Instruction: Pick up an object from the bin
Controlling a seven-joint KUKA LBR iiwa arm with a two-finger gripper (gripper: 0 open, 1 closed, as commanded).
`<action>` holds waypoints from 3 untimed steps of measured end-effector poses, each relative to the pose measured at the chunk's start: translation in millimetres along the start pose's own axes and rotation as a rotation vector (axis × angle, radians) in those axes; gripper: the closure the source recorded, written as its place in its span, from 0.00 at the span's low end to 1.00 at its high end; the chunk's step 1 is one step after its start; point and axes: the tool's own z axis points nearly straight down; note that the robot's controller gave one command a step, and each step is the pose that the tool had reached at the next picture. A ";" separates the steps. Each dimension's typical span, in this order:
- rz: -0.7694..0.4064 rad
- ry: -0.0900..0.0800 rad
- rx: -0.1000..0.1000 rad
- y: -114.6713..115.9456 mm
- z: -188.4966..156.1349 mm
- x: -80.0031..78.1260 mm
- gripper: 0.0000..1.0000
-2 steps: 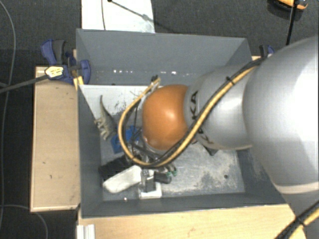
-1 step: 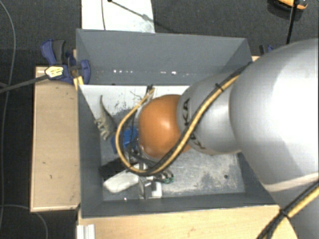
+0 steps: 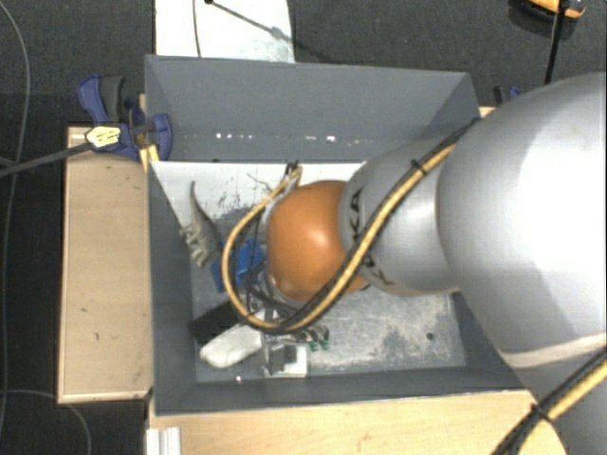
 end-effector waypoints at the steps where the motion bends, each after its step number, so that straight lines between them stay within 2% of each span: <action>1: 0.000 0.000 0.000 0.0 0.0 0.0 1.00; 3: 0.001 -0.001 0.000 -0.3 -18.2 0.7 1.00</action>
Offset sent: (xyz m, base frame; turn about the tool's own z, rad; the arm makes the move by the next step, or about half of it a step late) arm 0.0000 0.0000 0.0324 0.0000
